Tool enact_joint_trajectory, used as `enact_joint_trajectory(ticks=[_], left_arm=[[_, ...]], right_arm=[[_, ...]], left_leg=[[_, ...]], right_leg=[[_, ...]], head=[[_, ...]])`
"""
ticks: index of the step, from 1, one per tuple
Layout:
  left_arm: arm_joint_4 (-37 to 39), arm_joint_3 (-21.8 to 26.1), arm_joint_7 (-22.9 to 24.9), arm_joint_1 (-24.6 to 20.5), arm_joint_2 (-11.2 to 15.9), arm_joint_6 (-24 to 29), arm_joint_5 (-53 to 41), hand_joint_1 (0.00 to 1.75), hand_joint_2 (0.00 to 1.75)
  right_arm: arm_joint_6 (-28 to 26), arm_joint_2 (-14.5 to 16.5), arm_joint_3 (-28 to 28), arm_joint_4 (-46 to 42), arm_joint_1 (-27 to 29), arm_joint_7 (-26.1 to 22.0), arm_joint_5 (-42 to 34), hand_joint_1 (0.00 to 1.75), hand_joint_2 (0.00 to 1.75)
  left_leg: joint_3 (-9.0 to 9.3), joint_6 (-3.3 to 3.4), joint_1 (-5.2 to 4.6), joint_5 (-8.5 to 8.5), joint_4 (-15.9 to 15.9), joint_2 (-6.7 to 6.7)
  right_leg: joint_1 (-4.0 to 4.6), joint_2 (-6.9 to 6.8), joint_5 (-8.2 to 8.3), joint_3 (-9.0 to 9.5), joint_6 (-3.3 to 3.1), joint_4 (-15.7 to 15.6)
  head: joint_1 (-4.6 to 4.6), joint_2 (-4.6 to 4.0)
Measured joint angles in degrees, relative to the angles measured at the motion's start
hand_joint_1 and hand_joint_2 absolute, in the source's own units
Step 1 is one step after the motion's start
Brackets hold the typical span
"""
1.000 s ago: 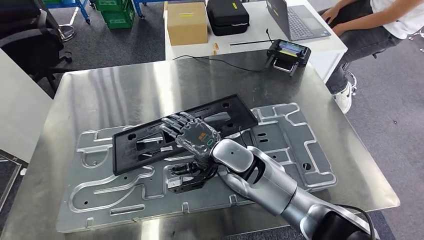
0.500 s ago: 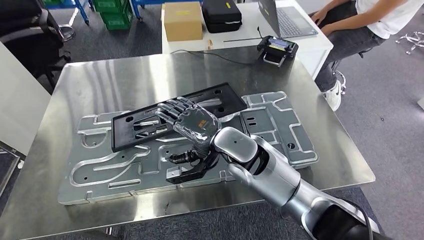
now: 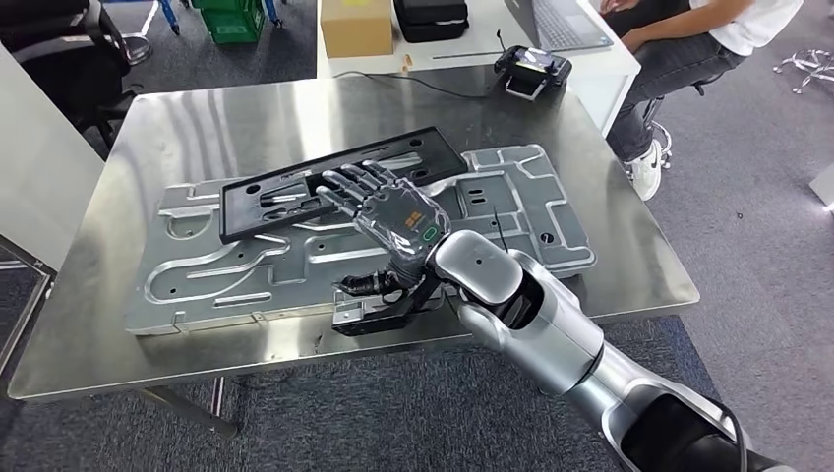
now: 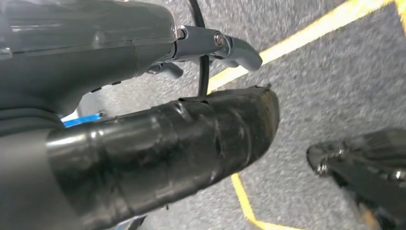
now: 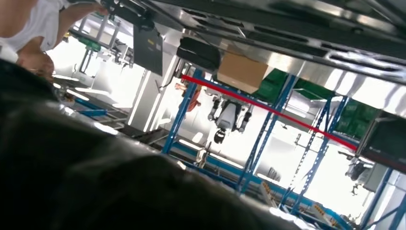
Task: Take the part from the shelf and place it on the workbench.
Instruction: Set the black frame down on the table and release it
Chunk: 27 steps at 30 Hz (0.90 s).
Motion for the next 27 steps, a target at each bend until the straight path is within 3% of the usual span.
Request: enact_joint_trajectory(ticks=[2, 3, 6, 7, 8, 9, 11, 13, 15, 17, 18, 20, 22, 23, 25, 27], left_arm=[[-0.1, 0.0, 0.0, 0.0, -0.1, 0.0, 0.0, 0.0, 0.0], [-0.2, 0.0, 0.0, 0.0, -0.2, 0.0, 0.0, 0.0, 0.0], [-0.2, 0.0, 0.0, 0.1, -0.4, -0.2, 0.0, 0.0, 0.0], [-0.3, 0.0, 0.0, 0.2, -0.4, -0.4, -0.1, 0.0, 0.0], [-0.5, 0.0, 0.0, 0.3, -0.6, -0.7, -0.1, 0.0, 0.0], [-0.8, 0.0, 0.0, 0.3, -0.7, -1.1, -0.1, 0.0, 0.0], [-1.5, 0.0, 0.0, 0.3, -1.2, -1.8, -0.1, 0.0, 0.0], [-2.3, 0.0, 0.1, 0.4, -1.4, -2.3, -0.1, 0.0, 0.0], [-3.0, 0.2, 0.4, 0.6, -1.6, -2.6, -0.3, 0.0, 0.0], [-3.8, 0.5, 0.7, 0.9, -1.8, -2.6, -0.7, 0.0, 0.0], [-4.1, 0.6, 0.9, 1.0, -2.0, -2.5, -1.0, 0.0, 0.0], [-4.6, 0.8, 1.0, 1.0, -2.3, -1.8, -1.5, 0.0, 0.0], [-5.4, 0.9, 1.2, 1.1, -2.9, -1.1, -2.0, 0.0, 0.0], [-6.2, 1.1, 1.4, 1.1, -3.4, -1.0, -2.3, 0.0, 0.0], [-9.0, 1.7, 1.8, 1.3, -4.9, -2.2, -3.0, 0.0, 0.0], [-12.9, 2.7, 2.1, 1.6, -6.9, -4.3, -3.6, 0.0, 0.0]], right_arm=[[0.0, -0.3, 0.0, 0.0, 0.1, 0.0, 0.0, 0.0, 0.0], [0.0, -0.5, 0.0, 0.0, 0.2, 0.0, 0.0, 0.0, 0.0], [-0.1, -0.9, -0.1, 0.0, 0.3, 0.0, -0.1, 0.0, 0.0], [-0.1, -1.0, -0.1, 0.0, 0.4, 0.0, -0.1, 0.0, 0.0], [-0.1, -1.1, -0.2, 0.0, 0.5, 0.0, -0.2, 0.0, 0.0], [-0.1, -1.2, -0.2, 0.0, 0.5, 0.0, -0.2, 0.0, 0.0], [-0.1, -1.3, -0.5, -0.1, 0.5, 0.1, -0.3, 0.0, 0.0], [-0.2, -1.3, -0.9, -0.6, 0.6, 0.0, -0.3, 0.0, 0.0], [-0.6, -1.3, -1.4, -1.7, 1.0, 0.0, 0.1, 0.0, 0.0], [-1.0, -1.3, -1.6, -2.7, 1.8, 0.2, 0.8, 0.0, 0.0], [-1.1, -1.3, -1.6, -3.1, 2.3, 0.3, 1.1, 0.0, 0.0], [-1.0, -1.3, -1.8, -4.3, 3.8, 0.6, 1.5, 0.0, 0.0], [-0.6, -1.6, -2.4, -5.7, 6.6, 1.1, 1.6, 0.0, 0.0], [-0.4, -2.0, -3.0, -6.3, 8.7, 1.3, 1.6, 0.0, 0.0], [-0.6, -2.9, -4.5, -7.1, 14.1, 1.2, 1.7, 0.0, 0.0], [-0.7, -3.4, -6.1, -7.1, 19.2, 1.1, 2.5, 0.0, 0.0]], left_leg=[[-0.88, 0.61, 0.18, 1.79, -0.7, 0.23], [-1.53, 1.04, 0.34, 2.84, -1.1, 0.43], [-4.37, 1.71, 0.42, 5.6, -1.3, 0.83], [-5.55, 1.67, 0.41, 6.41, -1.1, 0.86], [-6.75, 1.62, 0.41, 7.13, -0.9, 0.89], [-8.01, 1.52, 0.43, 7.78, -0.5, 0.89], [-10.52, 1.16, 0.47, 8.92, 0.7, 0.86], [-12.22, 0.56, 0.36, 9.77, 1.8, 0.74], [-12.66, -0.1, 0.24, 10.72, 2.0, 0.66], [-12.96, -0.74, 0.38, 11.53, 1.9, 0.57], [-13.47, -1.03, 0.47, 10.7, 2.3, 0.5], [-14.91, -1.51, 0.68, 5.32, 6.4, 0.43], [-15.94, -1.81, 0.75, -0.47, 13.5, 0.45], [-15.92, -1.87, 0.77, -1.41, 16.7, 0.44], [-13.94, -1.71, 0.77, 0.54, 18.8, 0.43], [-8.58, -1.13, 0.69, 2.85, 13.7, 0.38]], right_leg=[[-0.13, 0.03, 0.33, -0.3, 0.69, -0.6], [-0.11, 0.12, -1.14, -0.77, 0.93, 0.1], [-0.21, 0.23, -10.49, -2.44, 1.42, 8.8], [-0.25, 0.22, -12.02, -2.58, 1.59, 12.4], [-0.28, 0.22, -11.84, -2.23, 1.74, 14.9], [-0.31, 0.22, -10.5, -1.26, 1.84, 15.9], [-0.39, 0.22, -7.95, 3.49, 1.84, 12.3], [-0.2, 0.28, -9.78, 9.57, 1.46, 4.6], [0.09, 0.39, -11.93, 12.11, 0.86, 0.1], [0.09, 0.29, -11.04, 11.25, -0.05, -0.3], [0.03, 0.18, -10.3, 10.61, -0.57, -0.3], [-0.13, 0.0, -8.57, 8.95, -1.44, -0.6], [-0.03, -0.09, -7.05, 7.2, -1.72, -0.5], [0.05, -0.25, -6.39, 6.33, -1.73, -0.5], [0.2, -0.61, -5.15, 4.54, -1.57, -0.3], [0.3, -0.75, -3.96, 2.92, -1.3, 0.0]], head=[[-0.01, 0.0], [0.02, 0.0], [0.08, 0.0], [0.08, 0.0], [0.08, -0.01], [0.07, -0.01], [0.06, -0.01], [0.04, -0.01], [0.07, 0.0], [0.13, -0.01], [0.08, -0.01], [0.03, -0.01], [0.02, -0.01], [0.02, -0.01], [0.02, -0.01], [0.02, -0.01]])
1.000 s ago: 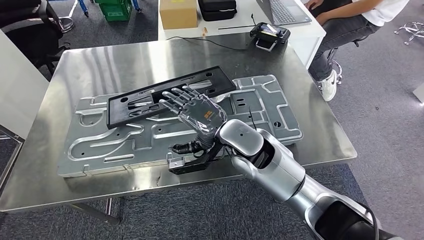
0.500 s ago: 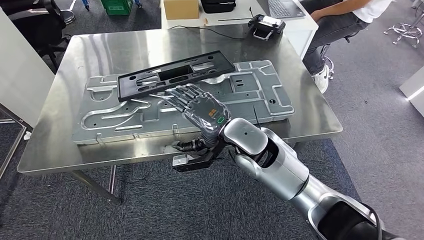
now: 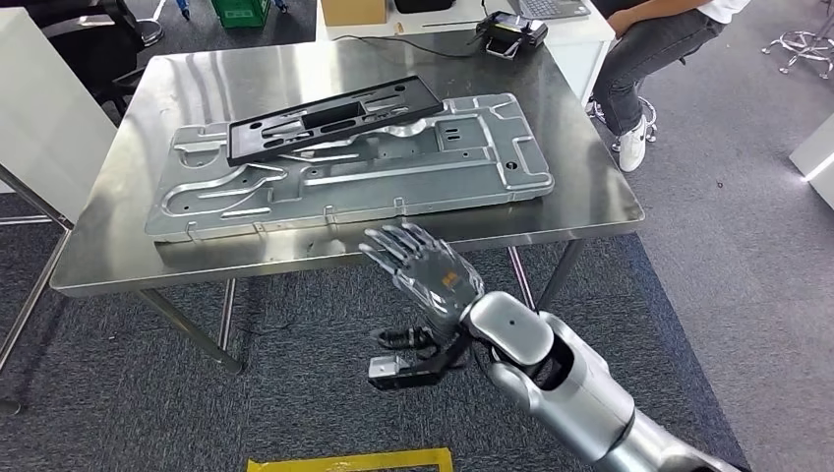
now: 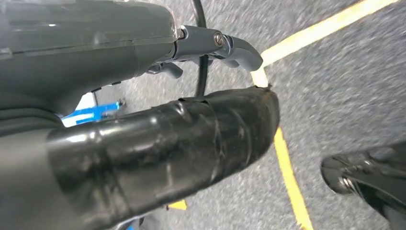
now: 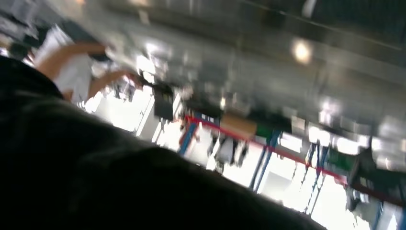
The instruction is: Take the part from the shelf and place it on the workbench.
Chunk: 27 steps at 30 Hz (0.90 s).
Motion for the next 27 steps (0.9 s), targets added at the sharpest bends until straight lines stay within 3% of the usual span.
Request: enact_joint_trajectory(ticks=[2, 3, 4, 6, 7, 8, 10, 11, 12, 13, 14, 15, 16, 18, 19, 21, 22, 24, 26, 27], left_arm=[[-3.6, 0.9, 0.2, 0.1, -1.7, -1.7, -0.6, 0.0, 0.0], [-4.9, 1.3, 0.3, 0.1, -2.4, -2.2, -1.1, 0.0, 0.0], [-6.1, 1.7, 0.3, 0.1, -2.9, -2.7, -1.8, 0.0, 0.0], [-8.0, 2.4, 0.3, 0.1, -4.1, -3.5, -3.0, 0.0, 0.0], [-8.8, 2.6, 0.3, 0.1, -4.6, -3.8, -3.5, 0.0, 0.0], [-9.5, 2.8, 0.2, 0.1, -4.9, -3.8, -3.8, 0.0, 0.0], [-10.5, 2.9, 0.1, 0.2, -5.4, -3.7, -4.0, 0.0, 0.0], [-10.9, 3.0, 0.1, 0.3, -5.5, -3.7, -4.1, 0.0, 0.0], [-11.2, 3.1, 0.0, 0.3, -5.7, -3.7, -4.2, 0.0, 0.0], [-11.5, 3.2, -0.1, 0.3, -5.8, -3.6, -4.2, 0.0, 0.0], [-11.6, 3.2, -0.2, 0.3, -6.0, -3.4, -4.2, 0.0, 0.0], [-11.8, 3.2, -0.4, 0.3, -6.1, -3.2, -4.2, 0.0, 0.0], [-11.9, 3.3, -0.5, 0.2, -6.2, -2.8, -4.1, 0.0, 0.0], [-12.2, 3.1, -0.8, 0.1, -6.2, -2.0, -4.1, 0.0, 0.0], [-12.3, 2.9, -0.9, 0.1, -6.1, -1.5, -4.1, 0.0, 0.0], [-12.3, 1.7, -1.3, 0.4, -5.7, -0.2, -4.2, 0.0, 0.0], [-12.0, 0.9, -1.5, 0.6, -5.4, 0.6, -4.2, 0.0, 0.0], [-10.7, -1.1, -2.0, 0.9, -4.4, 2.4, -4.2, 0.0, 0.0], [-8.6, -3.1, -2.4, 0.9, -3.3, 4.2, -4.2, 0.0, 0.0], [-7.5, -4.0, -2.4, 0.8, -2.7, 5.0, -4.2, 0.0, 0.0]], right_arm=[[0.7, -0.2, -1.5, 0.1, 3.6, 0.5, 1.1, 0.0, 0.0], [1.4, -0.1, -2.1, 0.2, 4.9, 1.0, 1.6, 0.0, 0.0], [2.1, 0.0, -2.7, 0.7, 6.2, 1.8, 2.3, 0.0, 0.0], [3.1, 0.3, -3.9, 2.7, 9.2, 3.1, 3.6, 0.0, 0.0], [3.3, 0.5, -4.5, 4.1, 10.8, 3.6, 4.2, 0.0, 0.0], [3.3, 0.8, -5.1, 5.6, 12.3, 4.0, 4.7, 0.0, 0.0], [2.9, 1.2, -6.1, 8.4, 14.7, 4.6, 5.5, 0.0, 0.0], [2.7, 1.4, -6.6, 9.6, 15.6, 4.8, 5.8, 0.0, 0.0], [2.7, 1.6, -7.0, 10.5, 16.2, 4.9, 5.9, 0.0, 0.0], [3.0, 1.8, -7.3, 11.4, 16.7, 5.2, 6.0, 0.0, 0.44], [3.5, 1.9, -7.6, 12.0, 17.1, 5.5, 6.1, 0.0, 0.87], [4.0, 2.2, -8.1, 12.6, 17.4, 6.1, 6.2, 0.0, 1.31], [4.5, 2.5, -8.7, 13.4, 17.6, 6.7, 6.4, 0.0, 1.75], [4.4, 3.3, -10.3, 15.5, 18.3, 7.7, 7.1, 0.0, 1.75], [3.9, 3.7, -11.5, 17.3, 18.7, 8.1, 7.6, 0.0, 1.75], [2.6, 4.6, -14.3, 21.9, 19.4, 8.4, 8.5, 0.0, 1.75], [1.8, 5.0, -15.9, 24.9, 19.6, 8.5, 9.1, 0.0, 1.75], [0.1, 5.8, -19.4, 31.4, 19.6, 8.5, 10.3, 0.0, 1.75], [-1.3, 6.4, -22.9, 38.3, 19.3, 8.4, 11.4, 0.0, 1.75], [-1.8, 6.6, -24.4, 41.8, 18.9, 8.5, 12.1, 0.0, 1.75]], left_leg=[[6.75, 0.7, -0.38, -1.79, -9.0, -0.06], [8.77, 1.02, -0.61, -2.9, -12.1, -0.09], [9.74, 1.31, -0.82, -3.4, -14.1, -0.09], [9.09, 2.06, -0.74, -2.15, -14.6, -0.02], [8.44, 2.6, -0.63, -1.29, -14.8, 0.07], [7.62, 3.05, -0.51, -0.37, -15.0, 0.17], [5.6, 3.67, -0.57, 1.3, -14.9, 0.35], [4.52, 3.67, -0.62, 2.08, -14.8, 0.38], [3.34, 3.62, -0.64, 2.83, -14.6, 0.41], [2.08, 3.48, -0.63, 3.52, -14.2, 0.41], [0.88, 3.27, -0.59, 4.07, -13.7, 0.36], [-0.21, 2.98, -0.53, 4.52, -13.1, 0.23], [-1.21, 2.63, -0.55, 4.89, -12.5, 0.04], [-2.31, 1.86, -0.67, 5.64, -11.5, -0.48], [-2.54, 1.48, -0.73, 6.12, -11.4, -0.8], [-2.82, 0.78, -0.62, 6.88, -11.5, -1.5], [-3.21, 0.52, -0.51, 6.03, -11.0, -1.59], [-4.56, 0.01, -0.23, 0.79, -7.0, -1.3], [-5.84, -0.53, -0.07, -4.64, -0.2, -0.98], [-5.9, -0.72, 0.0, -5.27, 2.6, -0.85]], right_leg=[[0.11, 0.11, 1.22, -1.02, 0.5, 0.2], [0.08, 0.15, 1.88, -1.21, 0.84, 0.1], [0.05, 0.16, 2.54, -1.26, 1.24, -0.1], [-0.04, 0.19, 3.34, -1.35, 1.98, -0.7], [-0.1, 0.31, 2.04, -1.83, 2.26, 0.0], [-0.19, 0.46, -0.41, -2.59, 2.49, 1.6], [-0.46, 0.65, -7.09, -4.49, 2.89, 8.3], [-0.54, 0.67, -8.94, -5.06, 3.1, 12.0], [-0.59, 0.67, -9.21, -5.06, 3.27, 14.8], [-0.64, 0.67, -8.16, -4.2, 3.4, 16.0], [-0.7, 0.7, -6.47, -2.34, 3.49, 15.2], [-0.83, 1.03, -5.28, 0.62, 3.49, 12.3], [-0.89, 1.84, -5.51, 4.22, 3.4, 8.1], [-0.92, 3.23, -7.69, 9.18, 2.97, 1.2], [-0.77, 3.43, -8.55, 10.0, 2.65, -0.4], [-0.8, 2.32, -7.91, 9.35, 1.77, -0.9], [-0.86, 1.73, -7.28, 8.87, 1.18, -1.0], [-0.99, 0.48, -5.83, 7.42, 0.33, -1.1], [-0.88, -0.67, -4.46, 5.64, 0.1, -1.0], [-0.8, -1.24, -3.82, 4.69, 0.13, -0.8]], head=[[0.01, 0.01], [0.02, 0.01], [0.02, 0.01], [0.06, 0.0], [0.09, 0.0], [0.11, 0.0], [0.12, 0.0], [0.11, 0.0], [0.11, 0.0], [0.1, 0.0], [0.1, 0.0], [0.1, 0.0], [0.11, 0.0], [0.09, 0.01], [0.06, 0.01], [0.08, 0.01], [0.05, 0.01], [-0.01, 0.01], [-0.03, 0.01], [-0.03, 0.0]])
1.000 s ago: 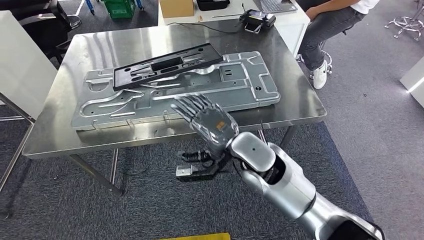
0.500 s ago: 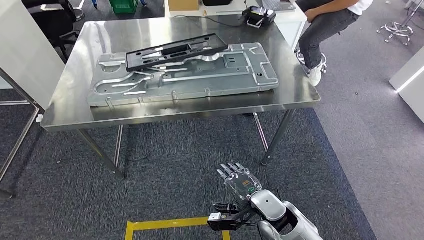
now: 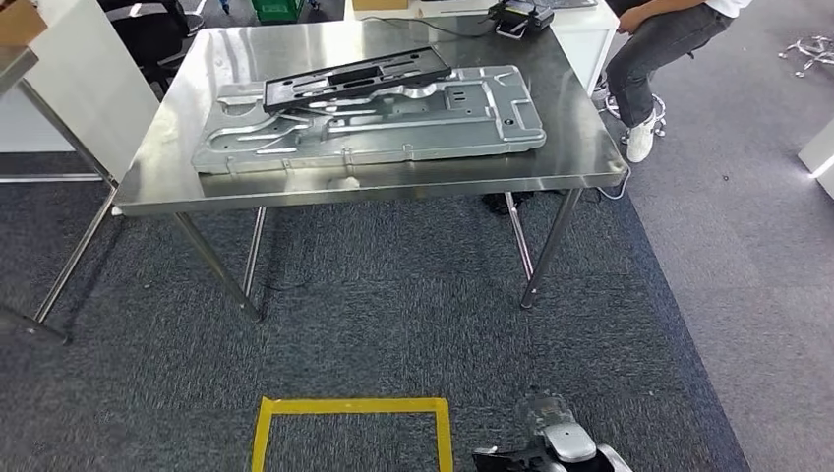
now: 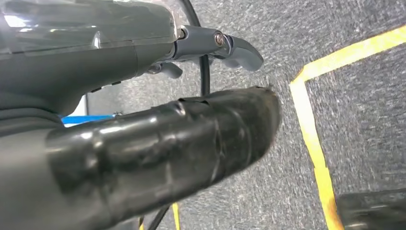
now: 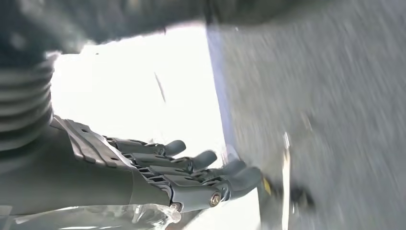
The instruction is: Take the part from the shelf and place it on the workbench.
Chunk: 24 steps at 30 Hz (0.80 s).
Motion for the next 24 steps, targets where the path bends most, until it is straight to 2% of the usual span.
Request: enact_joint_trajectory(ticks=[1, 2, 3, 4, 5, 6, 7, 8, 9, 10, 11, 12, 13, 14, 15, 16, 17, 18, 19, 20, 21, 22, 23, 24], left_arm=[[1.2, -0.8, 0.0, -0.1, 0.7, 0.8, 0.0, 0.0, 0.0], [2.6, -1.4, 0.0, -0.3, 1.4, 1.6, 0.0, 0.0, 0.44], [3.9, -2.0, 0.1, -0.6, 2.1, 2.4, 0.0, 0.0, 0.87], [5.1, -2.6, 0.2, -0.9, 2.8, 3.1, 0.0, 0.0, 1.31], [6.2, -3.1, 0.4, -1.3, 3.5, 3.7, 0.0, 0.0, 1.75], [7.1, -3.5, 0.6, -1.6, 4.1, 4.2, 0.0, 0.0, 1.75], [7.8, -3.8, 0.8, -1.8, 4.6, 4.5, 0.0, 0.0, 1.75], [8.4, -4.0, 0.9, -1.9, 4.9, 4.7, 0.0, 0.0, 1.75], [8.9, -4.1, 1.0, -1.9, 5.2, 4.8, 0.0, 0.0, 1.75], [9.4, -4.2, 1.1, -1.9, 5.4, 4.8, 0.0, 0.0, 1.75], [9.8, -4.4, 1.2, -1.8, 5.5, 4.8, 0.0, 0.0, 1.75], [10.1, -4.5, 1.2, -1.9, 5.7, 4.8, 0.0, 0.0, 1.75], [10.4, -4.6, 1.3, -1.9, 5.7, 4.8, 0.0, 0.0, 1.75], [10.6, -4.7, 1.3, -1.9, 5.8, 4.8, 0.0, 0.0, 1.75], [10.9, -4.8, 1.4, -1.9, 5.8, 4.8, 0.0, 0.0, 1.75], [11.1, -4.9, 1.4, -1.9, 5.8, 4.8, 0.0, 0.0, 1.75], [11.3, -5.0, 1.5, -1.9, 5.9, 4.8, 0.0, 0.0, 1.75], [11.4, -5.1, 1.7, -1.9, 5.9, 4.8, 0.0, 0.0, 1.75], [11.5, -5.2, 2.1, -1.9, 5.9, 4.8, 0.0, 0.0, 1.75], [11.6, -5.5, 2.6, -2.0, 6.0, 4.8, 0.0, 0.0, 1.75], [11.6, -5.9, 3.1, -2.0, 6.1, 4.8, 0.0, 0.0, 1.75], [11.6, -6.3, 3.6, -2.1, 6.3, 4.7, 0.0, 0.0, 1.75], [11.6, -6.6, 4.0, -2.2, 6.5, 4.6, 0.1, 0.0, 1.75], [11.6, -6.8, 4.3, -2.2, 6.7, 4.5, 0.2, 0.0, 1.31]], right_arm=[[-0.4, 0.1, -1.2, 3.4, -0.5, 0.1, 0.6, 0.0, 1.75], [-0.6, 0.3, -2.4, 6.9, -1.0, 0.4, 1.2, 0.0, 1.75], [-0.7, 0.4, -3.4, 10.1, -1.4, 0.7, 1.5, 0.0, 1.75], [-0.7, 0.5, -4.4, 13.1, -1.6, 1.2, 1.7, 0.0, 1.75], [-0.7, 0.6, -5.5, 15.7, -1.8, 1.7, 1.8, 0.0, 1.75], [-0.8, 0.8, -6.4, 17.9, -1.9, 2.2, 2.1, 0.0, 1.75], [-1.0, 0.9, -7.3, 19.8, -1.9, 2.7, 2.3, 0.0, 1.75], [-1.1, 1.0, -8.0, 21.4, -2.0, 3.1, 2.5, 0.0, 1.75], [-1.2, 1.1, -8.6, 22.9, -2.1, 3.4, 2.6, 0.0, 1.75], [-1.3, 1.2, -9.1, 24.1, -2.1, 3.6, 2.6, 0.0, 1.75], [-1.3, 1.3, -9.5, 25.1, -2.2, 3.7, 2.6, 0.0, 1.75], [-1.3, 1.4, -9.8, 26.0, -2.1, 3.8, 2.6, 0.0, 1.75], [-1.4, 1.4, -10.1, 26.7, -2.1, 3.9, 2.6, 0.0, 1.75], [-1.4, 1.4, -10.3, 27.4, -2.1, 3.9, 2.6, 0.0, 1.75], [-1.4, 1.4, -10.5, 27.9, -2.1, 4.0, 2.6, 0.0, 1.75], [-1.3, 1.4, -10.7, 28.3, -2.1, 4.0, 2.7, 0.0, 1.75], [-1.3, 1.4, -10.8, 28.7, -2.1, 4.1, 2.8, 0.0, 1.75], [-1.4, 1.4, -10.8, 28.9, -2.2, 4.5, 3.0, 0.0, 1.75], [-1.4, 1.4, -10.9, 29.1, -2.3, 5.0, 3.2, 0.0, 1.75], [-1.5, 1.4, -10.9, 29.2, -2.4, 5.6, 3.6, 0.0, 1.75], [-1.7, 1.4, -11.1, 29.3, -2.6, 6.1, 3.9, 0.0, 1.75], [-1.8, 1.4, -11.2, 29.4, -2.7, 6.4, 4.2, 0.0, 1.75], [-1.9, 1.4, -11.5, 29.4, -2.9, 6.4, 4.3, 0.0, 1.75], [-2.1, 1.4, -11.8, 29.5, -3.0, 6.2, 4.4, 0.0, 1.75]], left_leg=[[0.55, -0.09, 0.06, 0.76, 1.6, 0.13], [2.0, -0.06, 0.1, 2.4, 1.5, 0.32], [4.55, 0.09, 0.11, 3.91, -0.7, 0.77], [8.06, 0.37, -0.03, 4.3, -4.6, 1.71], [11.67, 0.75, -0.27, 3.68, -9.3, 2.71], [14.33, 1.21, -0.53, 2.6, -13.3, 3.56], [15.81, 1.7, -0.85, 1.65, -15.9, 3.95], [16.02, 2.21, -1.04, 1.49, -17.2, 3.71], [15.56, 2.73, -1.04, 2.04, -17.4, 3.27], [15.06, 3.22, -1.05, 2.8, -17.6, 2.81], [14.42, 3.72, -0.98, 3.63, -17.8, 2.41], [13.63, 4.13, -0.95, 4.49, -18.0, 2.01], [12.72, 4.46, -1.07, 5.2, -17.9, 1.58], [11.77, 4.69, -1.19, 5.91, -17.8, 1.03], [10.79, 4.78, -1.32, 6.58, -17.6, 0.4], [9.77, 4.77, -1.42, 7.23, -17.3, -0.32], [8.7, 4.68, -1.48, 7.79, -16.9, -1.1], [7.68, 4.55, -1.5, 8.26, -16.4, -1.88], [6.79, 4.4, -1.49, 8.64, -15.8, -2.57], [5.98, 4.41, -1.63, 8.76, -15.1, -3.15], [5.38, 4.31, -1.79, 8.85, -14.5, -3.63], [4.97, 4.18, -1.96, 8.8, -14.1, -4.05], [4.65, 4.14, -2.17, 8.74, -13.7, -4.41], [4.58, 4.19, -2.25, 8.98, -13.8, -4.68]], right_leg=[[0.08, -0.59, 0.6, -0.98, 0.06, 0.2], [0.17, -1.19, 1.15, -1.95, 0.15, 0.4], [0.26, -1.78, 1.66, -2.83, 0.27, 0.7], [0.37, -2.34, 2.12, -3.42, 0.45, 0.9], [0.45, -2.91, 2.58, -3.83, 0.71, 1.1], [0.48, -3.51, 3.06, -4.0, 1.03, 1.1], [0.42, -4.13, 3.54, -3.99, 1.39, 1.1], [0.32, -4.76, 4.07, -4.0, 1.75, 1.0], [0.17, -5.04, 4.43, -4.09, 2.17, 0.9], [0.0, -4.38, 3.94, -4.3, 2.57, 1.1], [-0.1, -3.03, 2.33, -4.73, 2.86, 2.2], [-0.18, -1.28, -0.28, -5.4, 3.07, 4.4], [-0.21, 0.36, -3.42, -6.13, 3.14, 7.4], [-0.15, 1.3, -6.04, -6.86, 3.1, 11.0], [-0.06, 1.72, -7.4, -7.22, 3.02, 14.1], [0.07, 1.91, -7.34, -6.83, 2.88, 15.7], [0.21, 2.06, -6.18, -5.44, 2.66, 15.3], [0.33, 2.46, -4.59, -3.05, 2.37, 12.9], [0.4, 3.61, -3.68, -0.11, 1.98, 9.0], [0.3, 4.84, -3.83, 2.51, 1.95, 4.8], [0.18, 5.9, -4.38, 4.26, 2.13, 1.7], [0.08, 6.56, -5.32, 5.08, 1.96, 0.0], [-0.1, 6.41, -5.65, 5.18, 2.2, -0.7], [-0.14, 6.1, -5.33, 5.14, 2.27, -0.7]], head=[[-0.01, 0.0], [-0.01, 0.0], [-0.01, 0.0], [-0.01, 0.01], [0.0, 0.01], [0.02, 0.01], [0.04, 0.01], [0.06, 0.01], [0.08, 0.01], [0.07, 0.0], [0.09, 0.0], [0.12, 0.0], [0.15, 0.0], [0.18, 0.0], [0.19, 0.0], [0.19, 0.0], [0.17, 0.0], [0.18, 0.0], [0.17, 0.0], [0.19, 0.0], [0.2, 0.0], [0.21, 0.0], [0.23, 0.0], [0.21, 0.0]])
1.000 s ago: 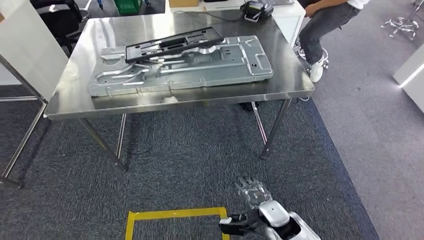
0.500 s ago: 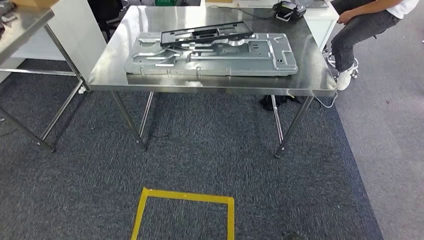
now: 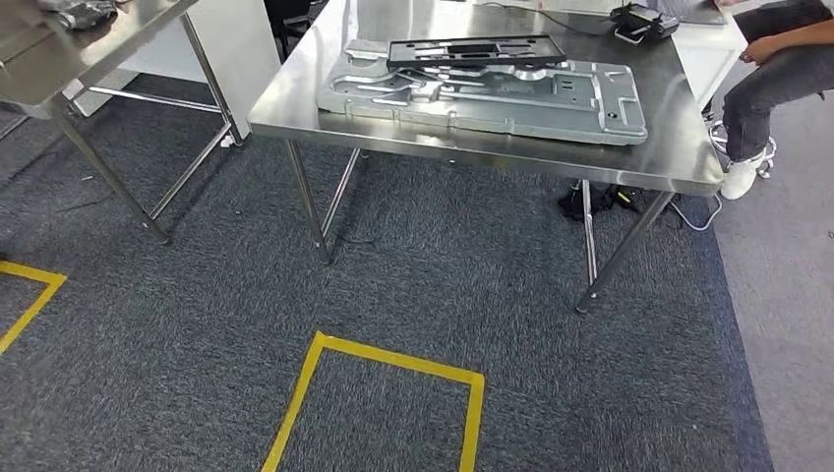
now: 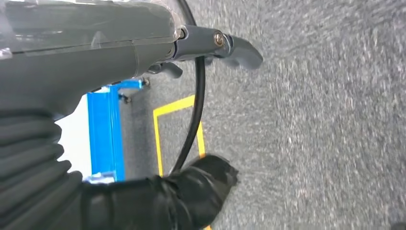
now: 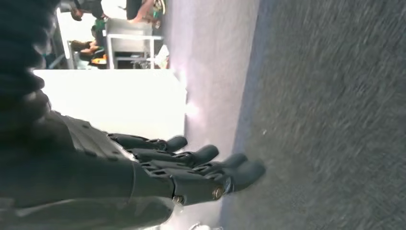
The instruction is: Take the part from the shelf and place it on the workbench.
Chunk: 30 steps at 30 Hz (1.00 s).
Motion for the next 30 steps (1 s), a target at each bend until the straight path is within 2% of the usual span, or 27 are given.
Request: enact_joint_trajectory(ticks=[1, 3, 4, 6, 7, 8, 9, 10, 11, 12, 13, 14, 15, 16, 17, 18, 19, 20, 21, 22, 23, 24, 25, 26, 27, 29, 30], left_arm=[[0.0, -0.1, 0.1, 0.0, 0.1, -0.1, 0.1, 0.0, 0.87], [0.0, 0.0, -0.2, 0.1, -0.1, -0.2, 0.3, 0.0, 0.0], [-0.1, 0.0, -0.4, 0.2, -0.3, -0.3, 0.2, 0.0, 0.0], [-0.2, 0.2, -0.9, 0.3, -0.8, -0.2, 0.1, 0.0, 0.0], [-0.2, 0.2, -1.1, 0.3, -0.9, 0.0, 0.0, 0.0, 0.0], [-0.2, 0.3, -1.1, 0.4, -1.1, 0.2, -0.1, 0.0, 0.0], [-0.1, 0.3, -1.2, 0.4, -1.2, 0.5, -0.1, 0.0, 0.0], [0.0, 0.3, -1.2, 0.4, -1.3, 0.8, -0.1, 0.0, 0.0], [0.3, 0.3, -1.1, 0.3, -1.3, 1.0, -0.1, 0.0, 0.0], [0.6, 0.2, -1.1, 0.1, -1.2, 1.3, -0.1, 0.0, 0.0], [1.0, 0.1, -0.9, 0.0, -1.1, 1.6, -0.1, 0.0, 0.0], [1.5, 0.0, -0.8, -0.2, -0.9, 1.9, -0.1, 0.0, 0.0], [1.9, -0.1, -0.6, -0.4, -0.7, 2.2, -0.1, 0.0, 0.0], [2.5, -0.2, -0.5, -0.4, -0.6, 2.4, -0.1, 0.0, 0.0], [3.0, -0.2, -0.4, -0.5, -0.4, 2.6, -0.1, 0.0, 0.0], [3.4, -0.2, -0.4, -0.6, -0.2, 2.8, -0.1, 0.0, 0.0], [3.8, -0.3, -0.3, -0.8, -0.1, 2.9, -0.1, 0.0, 0.0], [4.1, -0.4, -0.3, -1.0, 0.0, 2.9, -0.1, 0.0, 0.0], [4.4, -0.5, -0.2, -1.3, 0.0, 3.0, -0.1, 0.0, 0.0], [4.7, -0.7, -0.2, -1.5, 0.0, 3.0, -0.1, 0.0, 0.0], [5.0, -0.8, -0.2, -1.7, 0.0, 3.1, -0.1, 0.0, 0.0], [5.3, -0.9, -0.2, -1.8, 0.0, 3.2, -0.1, 0.0, 0.0], [5.6, -0.9, -0.2, -1.8, 0.0, 3.2, -0.1, 0.0, 0.0], [5.8, -0.9, -0.2, -1.8, 0.0, 3.3, -0.1, 0.0, 0.0], [6.0, -0.9, -0.2, -1.8, 0.1, 3.4, -0.1, 0.0, 0.0], [6.2, -1.0, -0.1, -2.1, 0.4, 3.5, -0.1, 0.0, 0.0], [6.4, -1.1, -0.1, -2.4, 0.6, 3.7, -0.1, 0.0, 0.0]], right_arm=[[-0.2, 0.0, -0.4, 0.0, -0.1, -0.4, -0.1, 0.0, 1.75], [-0.6, 0.0, -1.2, 0.0, -0.2, -1.4, -0.2, 0.0, 1.75], [-0.8, 0.0, -1.7, 0.0, -0.3, -1.9, -0.3, 0.0, 1.75], [-1.1, 0.0, -2.8, 0.0, -0.5, -2.7, -0.3, 0.0, 1.75], [-1.2, 0.0, -3.4, 0.0, -0.6, -3.1, -0.2, 0.0, 1.75], [-1.0, 0.1, -3.9, 0.0, -0.6, -3.4, -0.2, 0.0, 1.75], [-0.7, 0.1, -4.5, 0.1, -0.6, -3.7, -0.3, 0.0, 1.75], [0.0, 0.2, -5.2, 0.1, -0.6, -3.9, -0.8, 0.0, 1.75], [1.1, 0.3, -6.0, 0.1, -0.6, -4.2, -1.6, 0.0, 1.75], [2.5, 0.4, -7.1, 0.2, -0.7, -4.5, -3.0, 0.0, 1.75], [4.1, 0.7, -8.4, 0.3, -0.6, -4.9, -4.5, 0.0, 1.75], [5.5, 0.9, -9.7, 0.5, -0.4, -5.1, -6.1, 0.0, 1.75], [6.6, 1.2, -11.1, 0.6, -0.2, -5.3, -7.2, 0.0, 1.75], [7.3, 1.5, -12.3, 0.8, 0.1, -5.4, -7.9, 0.0, 1.75], [7.6, 1.9, -13.3, 0.9, 0.1, -5.5, -8.3, 0.0, 1.75], [7.8, 2.1, -14.3, 0.9, 0.0, -5.5, -8.4, 0.0, 1.75], [7.9, 2.5, -15.1, 0.9, -0.1, -5.5, -8.4, 0.0, 1.75], [8.0, 2.7, -15.7, 0.9, -0.2, -5.5, -8.4, 0.0, 1.75], [8.0, 2.8, -16.4, 1.0, -0.2, -5.5, -8.4, 0.0, 1.75], [8.0, 2.9, -16.9, 1.0, -0.1, -5.5, -8.4, 0.0, 1.75], [8.1, 2.9, -17.3, 1.1, 0.0, -5.5, -8.4, 0.0, 1.75], [8.1, 2.9, -17.7, 1.1, 0.1, -5.5, -8.4, 0.0, 1.75], [8.1, 2.9, -18.0, 1.2, 0.0, -5.5, -8.4, 0.0, 1.75], [8.1, 2.9, -18.2, 1.2, 0.0, -5.5, -8.4, 0.0, 1.75], [8.1, 3.0, -18.4, 1.2, -0.1, -5.5, -8.3, 0.0, 1.75], [8.3, 3.6, -18.7, 1.2, -0.1, -5.7, -8.1, 0.0, 1.75], [8.5, 3.9, -18.8, 1.3, -0.1, -6.0, -8.0, 0.0, 1.75]], left_leg=[[0.11, 0.34, -0.05, 0.45, -0.4, -0.19], [0.87, 1.13, 0.47, 2.42, -2.8, -0.3], [1.2, 1.38, 0.79, 3.52, -4.2, -0.32], [0.95, 1.32, 1.24, 5.02, -5.8, -0.36], [0.35, 1.1, 1.42, 5.49, -5.8, -0.4], [-0.42, 0.66, 1.62, 5.83, -5.6, -0.5], [-1.31, 0.17, 1.88, 6.18, -5.3, -0.73], [-2.35, -0.36, 2.22, 6.57, -4.8, -1.07], [-3.52, -0.96, 2.61, 6.98, -4.2, -1.53], [-4.66, -1.65, 2.93, 7.46, -3.5, -2.08], [-5.54, -2.32, 3.14, 7.89, -2.9, -2.68], [-6.03, -2.93, 3.08, 8.34, -2.3, -3.32], [-6.24, -3.38, 2.9, 8.9, -2.2, -3.96], [-6.33, -3.64, 2.75, 9.5, -2.3, -4.6], [-6.59, -3.8, 2.7, 10.08, -2.4, -4.84], [-7.03, -3.75, 2.59, 9.59, -2.1, -3.85], [-7.59, -3.66, 2.44, 7.65, -0.8, -2.06], [-8.27, -3.54, 2.26, 4.49, 1.9, 0.22], [-8.93, -3.38, 2.0, 0.53, 5.8, 2.44], [-9.51, -3.29, 1.97, -2.78, 10.2, 3.69], [-9.75, -3.17, 1.98, -4.78, 14.2, 4.37], [-9.32, -2.98, 1.97, -5.4, 16.9, 4.74], [-7.97, -2.65, 1.9, -4.95, 17.6, 5.01], [-5.57, -2.12, 1.72, -4.1, 16.3, 5.42], [-2.15, -1.32, 1.29, -3.58, 13.0, 6.41], [5.58, 0.31, -0.02, -4.55, 3.8, 9.46], [8.0, 0.8, -0.63, -5.3, 0.3, 10.49]], right_leg=[[0.0, -0.24, 0.35, 0.06, -0.02, -0.3], [0.18, -1.09, 0.56, 0.26, 0.48, -0.4], [0.32, -1.69, -0.63, -0.1, 0.48, 0.5], [0.35, -2.75, -5.15, -1.75, 0.6, 4.9], [0.16, -2.91, -7.34, -2.64, 0.78, 7.7], [-0.08, -2.98, -8.51, -2.96, 1.04, 9.5], [-0.36, -3.0, -8.5, -2.51, 1.34, 9.9], [-0.67, -2.96, -7.31, -1.13, 1.68, 8.4], [-1.05, -2.62, -5.55, 0.99, 2.05, 5.3], [-1.2, -1.65, -4.48, 2.92, 2.33, 2.4], [-1.13, -0.36, -3.47, 4.47, 2.29, 0.2], [-1.03, 0.49, -3.2, 5.11, 1.93, -0.8], [-0.76, 0.92, -3.28, 4.94, 1.37, -0.5], [-0.6, 0.48, -2.79, 4.59, 0.67, 0.0], [-0.67, -0.69, -2.58, 3.88, -0.03, 0.4], [-0.58, -1.62, -2.11, 3.21, -0.69, 0.8], [-0.43, -2.73, -1.53, 2.48, -1.33, 0.9], [-0.21, -3.87, -0.88, 1.72, -1.87, 1.0], [0.16, -4.95, -0.25, 1.0, -2.18, 1.0], [0.51, -6.17, 0.31, 0.24, -2.33, 1.0], [0.83, -7.38, 0.84, -0.6, -2.42, 1.1], [1.14, -8.59, 1.33, -1.49, -2.5, 1.2], [1.47, -9.71, 1.79, -2.36, -2.58, 1.2], [1.8, -10.72, 2.24, -3.16, -2.66, 1.3], [2.05, -11.6, 2.66, -3.68, -2.74, 1.3], [2.46, -13.38, 3.34, -4.22, -2.73, 1.4], [2.5, -14.33, 3.71, -4.34, -2.62, 1.4]], head=[[-0.03, 0.0], [-0.06, 0.0], [-0.05, 0.0], [-0.03, 0.0], [-0.03, 0.0], [-0.03, 0.01], [-0.02, 0.01], [-0.01, 0.01], [-0.01, 0.01], [-0.01, 0.01], [0.01, 0.02], [0.0, 0.02], [-0.03, 0.02], [-0.04, 0.01], [-0.06, 0.0], [-0.14, 0.01], [-0.19, 0.01], [-0.26, 0.01], [-0.32, 0.01], [-0.31, 0.01], [-0.31, 0.01], [-0.31, 0.01], [-0.33, 0.01], [-0.32, 0.01], [-0.33, 0.01], [-0.31, 0.01], [-0.31, 0.0]])
